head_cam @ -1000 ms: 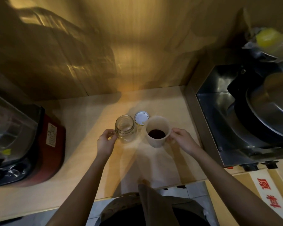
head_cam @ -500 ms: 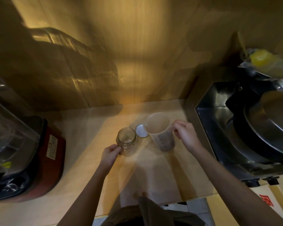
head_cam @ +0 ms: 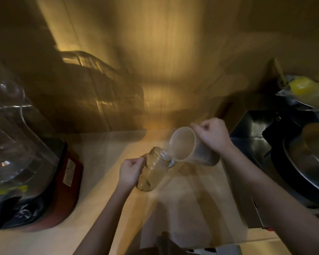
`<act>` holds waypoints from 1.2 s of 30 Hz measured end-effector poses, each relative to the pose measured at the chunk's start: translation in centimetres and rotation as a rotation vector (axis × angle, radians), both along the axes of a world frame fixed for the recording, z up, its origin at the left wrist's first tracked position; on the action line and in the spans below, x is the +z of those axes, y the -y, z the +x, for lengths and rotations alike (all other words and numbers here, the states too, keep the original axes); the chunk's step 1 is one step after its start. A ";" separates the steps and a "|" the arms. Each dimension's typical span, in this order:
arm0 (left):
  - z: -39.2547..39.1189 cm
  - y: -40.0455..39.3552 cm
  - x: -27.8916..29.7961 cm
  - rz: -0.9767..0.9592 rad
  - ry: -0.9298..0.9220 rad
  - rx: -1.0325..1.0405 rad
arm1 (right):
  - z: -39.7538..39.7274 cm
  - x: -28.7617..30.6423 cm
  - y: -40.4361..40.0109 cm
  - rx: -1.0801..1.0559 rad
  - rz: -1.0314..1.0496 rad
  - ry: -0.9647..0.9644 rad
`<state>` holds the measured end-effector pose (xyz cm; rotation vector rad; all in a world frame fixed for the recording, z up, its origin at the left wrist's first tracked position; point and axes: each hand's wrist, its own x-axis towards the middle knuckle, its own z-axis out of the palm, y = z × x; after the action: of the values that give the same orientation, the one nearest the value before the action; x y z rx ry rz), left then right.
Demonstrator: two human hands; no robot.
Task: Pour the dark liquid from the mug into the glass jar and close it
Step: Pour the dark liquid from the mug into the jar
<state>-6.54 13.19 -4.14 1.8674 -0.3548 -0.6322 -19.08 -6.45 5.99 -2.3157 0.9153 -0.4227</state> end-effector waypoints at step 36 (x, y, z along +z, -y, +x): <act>-1.9 1.2 5.9 0.064 0.343 0.113 | 4.9 6.3 -3.9 0.434 -0.958 -0.011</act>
<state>-8.43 12.03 1.77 2.0432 -0.4510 -0.2468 -14.19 -2.56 12.33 -3.2606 0.1565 -0.7708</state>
